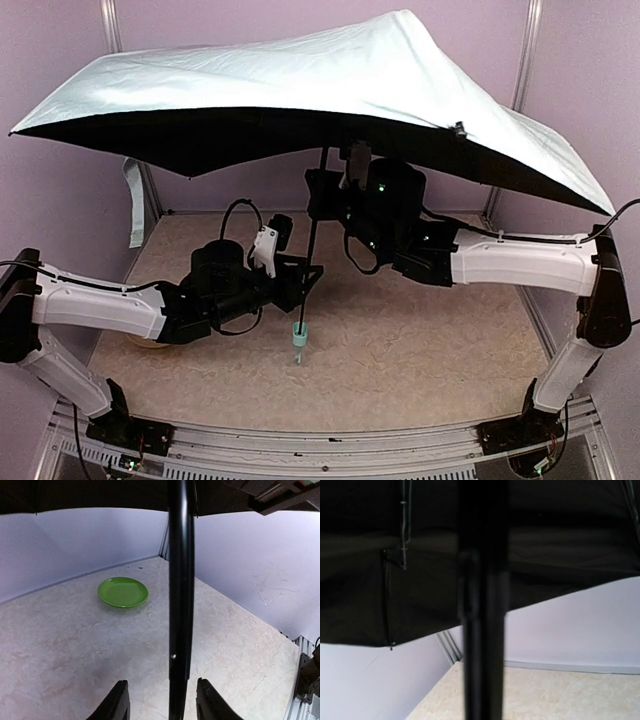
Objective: Put away the umbrella
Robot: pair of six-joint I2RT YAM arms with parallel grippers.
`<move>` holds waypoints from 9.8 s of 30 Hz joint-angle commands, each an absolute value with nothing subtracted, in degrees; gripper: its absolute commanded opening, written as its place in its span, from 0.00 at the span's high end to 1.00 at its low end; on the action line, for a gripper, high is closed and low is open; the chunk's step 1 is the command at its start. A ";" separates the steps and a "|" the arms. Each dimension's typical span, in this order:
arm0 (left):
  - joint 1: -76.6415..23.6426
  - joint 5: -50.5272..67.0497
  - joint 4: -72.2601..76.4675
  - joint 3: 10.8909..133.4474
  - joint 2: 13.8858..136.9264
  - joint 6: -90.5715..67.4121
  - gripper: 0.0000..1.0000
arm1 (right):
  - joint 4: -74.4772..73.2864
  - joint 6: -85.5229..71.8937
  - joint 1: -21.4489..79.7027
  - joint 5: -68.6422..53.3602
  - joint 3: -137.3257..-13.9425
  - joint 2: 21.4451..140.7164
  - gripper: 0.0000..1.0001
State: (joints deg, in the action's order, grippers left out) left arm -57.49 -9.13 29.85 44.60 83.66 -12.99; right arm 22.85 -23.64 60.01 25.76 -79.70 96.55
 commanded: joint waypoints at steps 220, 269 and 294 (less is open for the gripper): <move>-51.65 20.43 23.09 55.97 75.61 -5.11 0.13 | 55.87 3.44 55.93 -33.71 -55.65 90.64 1.00; -37.38 11.69 10.90 55.83 66.89 -7.76 1.00 | 38.16 -2.69 41.68 -18.72 -27.67 70.44 0.04; -38.00 19.23 12.27 56.65 66.95 -1.14 1.00 | 0.73 12.34 25.81 -13.97 -40.05 34.31 0.03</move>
State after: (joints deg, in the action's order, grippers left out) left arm -35.07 16.08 8.12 55.61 66.96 -3.81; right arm 8.21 9.41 26.09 -1.41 -32.51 25.41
